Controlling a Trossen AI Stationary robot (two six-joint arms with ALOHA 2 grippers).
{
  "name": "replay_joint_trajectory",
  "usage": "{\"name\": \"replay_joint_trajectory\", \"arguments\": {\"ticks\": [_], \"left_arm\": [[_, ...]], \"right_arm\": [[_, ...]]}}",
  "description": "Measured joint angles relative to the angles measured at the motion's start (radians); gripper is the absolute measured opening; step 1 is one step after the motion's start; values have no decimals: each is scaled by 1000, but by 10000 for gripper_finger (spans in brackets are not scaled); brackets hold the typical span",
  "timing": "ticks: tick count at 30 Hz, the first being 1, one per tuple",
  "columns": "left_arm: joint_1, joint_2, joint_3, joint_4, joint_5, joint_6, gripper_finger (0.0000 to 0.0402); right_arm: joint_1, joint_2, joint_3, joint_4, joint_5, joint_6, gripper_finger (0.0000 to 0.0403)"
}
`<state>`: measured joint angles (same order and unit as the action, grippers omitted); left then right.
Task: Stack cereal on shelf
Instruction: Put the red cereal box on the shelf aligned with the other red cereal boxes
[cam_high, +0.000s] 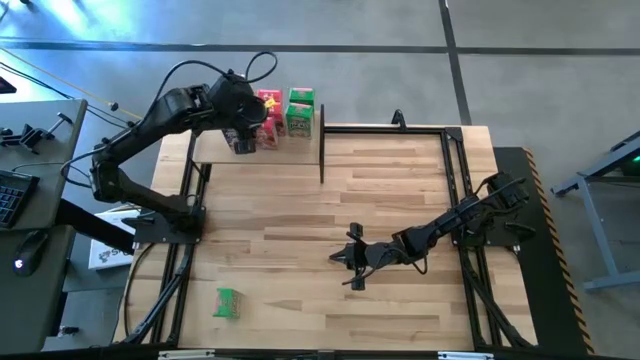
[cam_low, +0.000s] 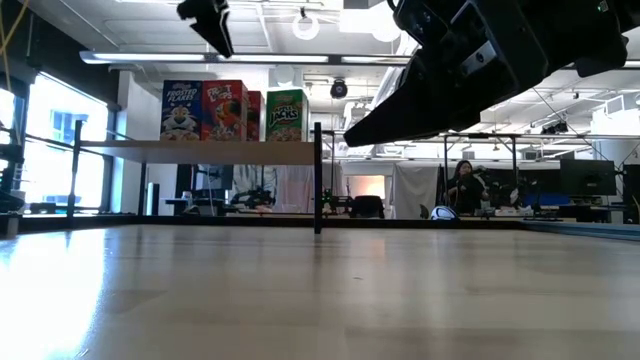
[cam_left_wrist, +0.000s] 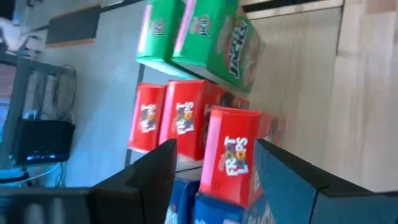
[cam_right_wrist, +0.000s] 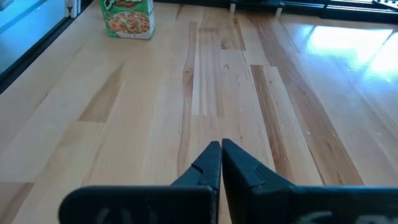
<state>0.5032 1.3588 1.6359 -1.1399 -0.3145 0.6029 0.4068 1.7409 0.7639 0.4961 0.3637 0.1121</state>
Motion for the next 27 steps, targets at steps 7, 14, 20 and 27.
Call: {"name": "replay_joint_trajectory", "arguments": {"ticks": [7, 14, 20, 27], "left_arm": [[14, 22, 10, -60, -81, -51, 142], [23, 76, 10, -75, -92, -60, 58], [27, 103, 10, -70, -91, -61, 19], [27, 109, 10, -63, -48, -68, 16]], "right_arm": [[-1, 0, 0, 0, 0, -7, 0], [0, 0, 0, 0, 0, -7, 0], [0, 0, 0, 0, 0, -7, 0], [0, 0, 0, 0, 0, -7, 0]]}}
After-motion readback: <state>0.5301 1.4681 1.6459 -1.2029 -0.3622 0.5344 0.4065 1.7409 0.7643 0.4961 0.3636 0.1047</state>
